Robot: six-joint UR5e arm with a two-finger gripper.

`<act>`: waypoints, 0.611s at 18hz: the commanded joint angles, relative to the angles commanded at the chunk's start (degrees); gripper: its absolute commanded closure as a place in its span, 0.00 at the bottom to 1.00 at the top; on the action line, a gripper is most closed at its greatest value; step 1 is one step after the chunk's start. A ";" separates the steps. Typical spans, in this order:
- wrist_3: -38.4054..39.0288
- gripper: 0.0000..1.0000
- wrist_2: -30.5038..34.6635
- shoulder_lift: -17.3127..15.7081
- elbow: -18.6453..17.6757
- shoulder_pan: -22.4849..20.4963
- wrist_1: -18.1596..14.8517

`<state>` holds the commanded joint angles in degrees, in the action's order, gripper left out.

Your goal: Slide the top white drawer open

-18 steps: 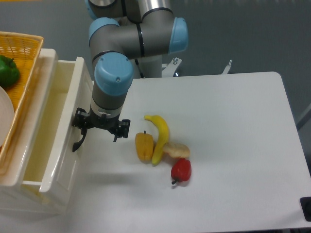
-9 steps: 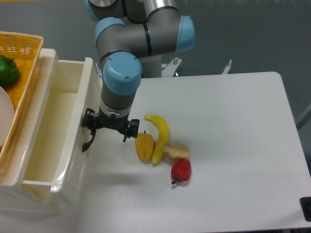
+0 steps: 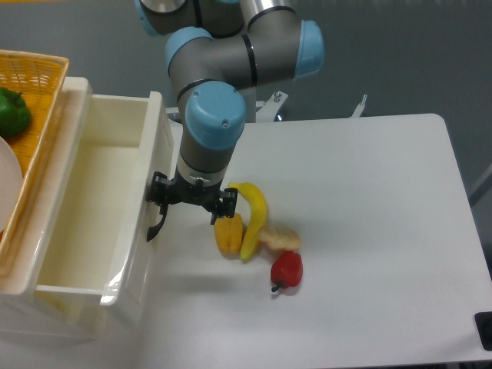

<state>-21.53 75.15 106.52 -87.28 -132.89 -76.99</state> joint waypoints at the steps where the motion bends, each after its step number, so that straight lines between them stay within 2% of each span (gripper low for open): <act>1: 0.00 0.00 0.00 0.09 0.00 -0.18 0.00; 11: -0.70 0.00 0.00 0.35 0.09 -2.37 0.26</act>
<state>-22.24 75.15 106.87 -87.19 -135.26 -76.73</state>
